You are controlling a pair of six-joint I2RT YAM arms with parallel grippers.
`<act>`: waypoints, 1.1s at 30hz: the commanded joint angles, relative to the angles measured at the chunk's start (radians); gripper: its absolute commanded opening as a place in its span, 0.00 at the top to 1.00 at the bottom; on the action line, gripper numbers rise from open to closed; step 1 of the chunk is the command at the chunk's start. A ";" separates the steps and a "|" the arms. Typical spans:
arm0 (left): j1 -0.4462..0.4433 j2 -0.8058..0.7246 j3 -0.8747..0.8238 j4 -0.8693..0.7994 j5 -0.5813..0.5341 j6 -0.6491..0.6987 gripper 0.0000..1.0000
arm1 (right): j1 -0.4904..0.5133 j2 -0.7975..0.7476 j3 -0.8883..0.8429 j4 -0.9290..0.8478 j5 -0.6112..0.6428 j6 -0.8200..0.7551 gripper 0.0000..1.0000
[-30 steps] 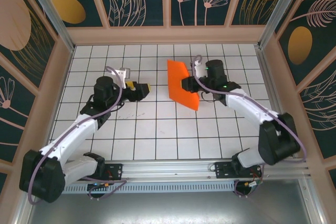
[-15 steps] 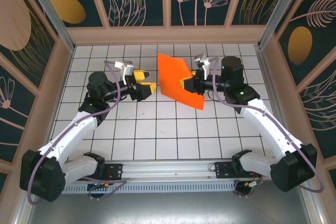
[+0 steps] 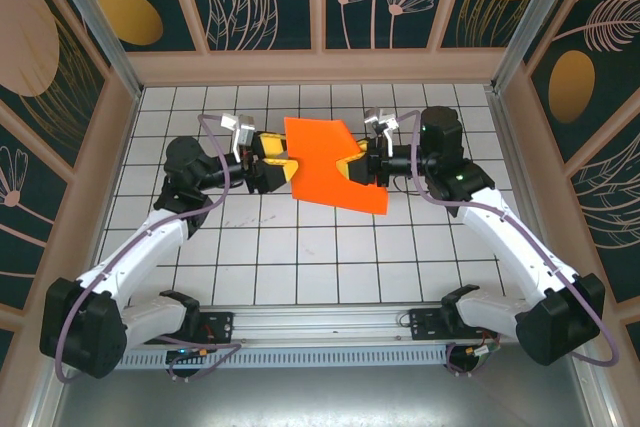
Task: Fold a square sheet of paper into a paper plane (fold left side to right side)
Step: Place a square sheet of paper at the center of the table.
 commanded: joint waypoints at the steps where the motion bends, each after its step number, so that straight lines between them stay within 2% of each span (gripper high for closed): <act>1: -0.001 0.008 0.000 0.094 0.055 -0.030 0.39 | 0.008 0.008 -0.009 0.043 -0.049 0.007 0.68; 7: -0.005 0.015 0.007 0.100 0.074 -0.032 0.82 | 0.008 0.008 -0.020 0.039 -0.016 0.010 0.67; 10: -0.004 0.010 0.004 0.054 0.059 -0.004 0.92 | 0.003 0.000 -0.020 0.011 0.052 0.000 0.63; 13: -0.005 0.012 0.000 -0.038 0.008 0.044 0.99 | -0.004 -0.016 -0.031 -0.025 0.175 -0.007 0.53; 15: -0.005 0.024 -0.012 -0.085 -0.031 0.055 1.00 | -0.008 -0.022 -0.037 -0.064 0.282 -0.014 0.44; 20: -0.005 0.083 -0.063 -0.144 -0.107 0.045 1.00 | -0.031 -0.018 -0.063 -0.125 0.527 0.011 0.15; 24: -0.004 0.160 -0.087 -0.192 -0.173 0.032 1.00 | -0.047 0.007 -0.088 -0.133 0.703 0.075 0.04; 26: -0.004 0.212 -0.087 -0.218 -0.206 0.027 1.00 | -0.048 0.032 -0.100 -0.128 0.743 0.105 0.03; 29: -0.004 0.311 -0.061 -0.282 -0.255 0.030 1.00 | -0.049 0.083 -0.117 -0.101 0.732 0.154 0.04; 33: -0.004 0.445 -0.008 -0.343 -0.318 0.043 1.00 | -0.045 0.165 -0.141 -0.036 0.704 0.219 0.24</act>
